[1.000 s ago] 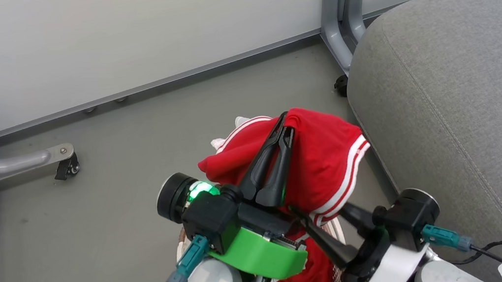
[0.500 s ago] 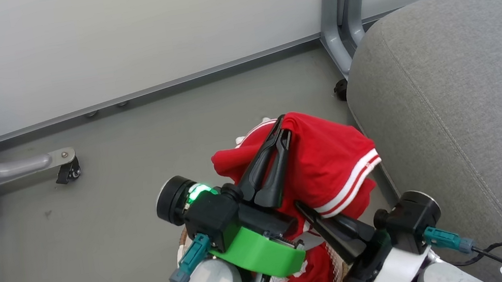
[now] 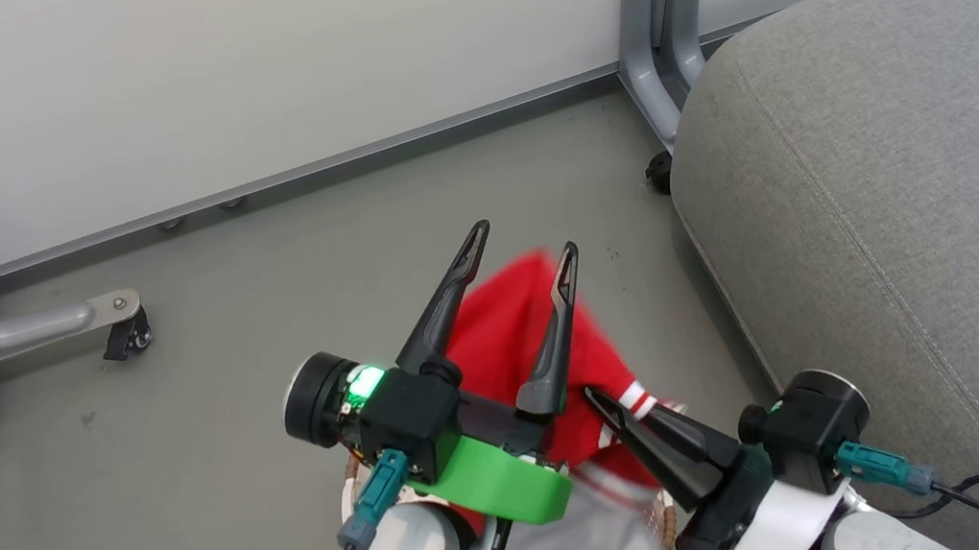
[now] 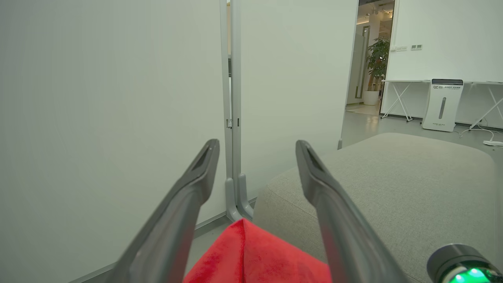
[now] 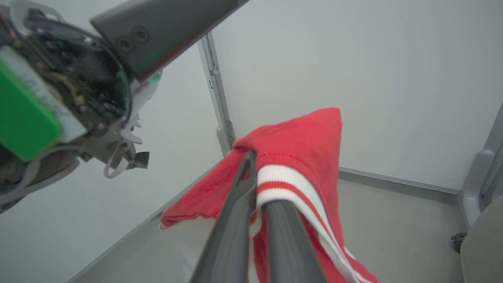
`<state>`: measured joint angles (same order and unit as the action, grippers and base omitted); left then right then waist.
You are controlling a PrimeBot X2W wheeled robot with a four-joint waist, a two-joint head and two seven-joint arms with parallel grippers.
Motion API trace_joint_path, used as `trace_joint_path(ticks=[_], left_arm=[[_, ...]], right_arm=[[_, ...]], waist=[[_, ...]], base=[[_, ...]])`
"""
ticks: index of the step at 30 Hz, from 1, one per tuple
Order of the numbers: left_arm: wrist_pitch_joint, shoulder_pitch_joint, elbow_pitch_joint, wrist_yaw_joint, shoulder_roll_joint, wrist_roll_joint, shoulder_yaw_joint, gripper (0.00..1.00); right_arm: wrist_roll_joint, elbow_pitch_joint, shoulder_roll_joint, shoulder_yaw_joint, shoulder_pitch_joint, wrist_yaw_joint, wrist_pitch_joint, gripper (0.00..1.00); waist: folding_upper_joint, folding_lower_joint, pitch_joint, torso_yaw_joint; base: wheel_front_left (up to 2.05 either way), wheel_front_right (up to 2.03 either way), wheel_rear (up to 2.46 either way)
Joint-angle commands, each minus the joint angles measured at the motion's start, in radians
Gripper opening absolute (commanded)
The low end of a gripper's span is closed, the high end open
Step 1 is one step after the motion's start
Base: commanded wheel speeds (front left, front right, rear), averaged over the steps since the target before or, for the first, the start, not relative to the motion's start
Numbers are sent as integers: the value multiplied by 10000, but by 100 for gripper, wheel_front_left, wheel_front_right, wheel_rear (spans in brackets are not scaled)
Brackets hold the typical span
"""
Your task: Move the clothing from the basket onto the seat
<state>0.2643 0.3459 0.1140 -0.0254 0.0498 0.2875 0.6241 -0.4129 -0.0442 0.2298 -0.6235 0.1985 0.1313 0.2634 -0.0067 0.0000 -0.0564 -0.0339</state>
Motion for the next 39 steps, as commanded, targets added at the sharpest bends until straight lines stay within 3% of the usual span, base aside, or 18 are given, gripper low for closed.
trace_joint_path(ticks=[1,26,39], left_arm=[[1,174,40,-11,12,-133,-55,100],[1,-181,466,43,14,-369,-754,100],[-2,-704,541,336,191,-1119,-1551,100]], right_arm=[[78,60,-16,45,-39,-10,20,0],[430,548,68,697,225,-12,20,0],[1083,1933,218,1617,319,-10,20,0]], waist=[[67,0,-14,2],[67,0,-486,-210],[67,0,-1225,-1240]], base=[[0,0,0],[0,0,0],[0,0,0]])
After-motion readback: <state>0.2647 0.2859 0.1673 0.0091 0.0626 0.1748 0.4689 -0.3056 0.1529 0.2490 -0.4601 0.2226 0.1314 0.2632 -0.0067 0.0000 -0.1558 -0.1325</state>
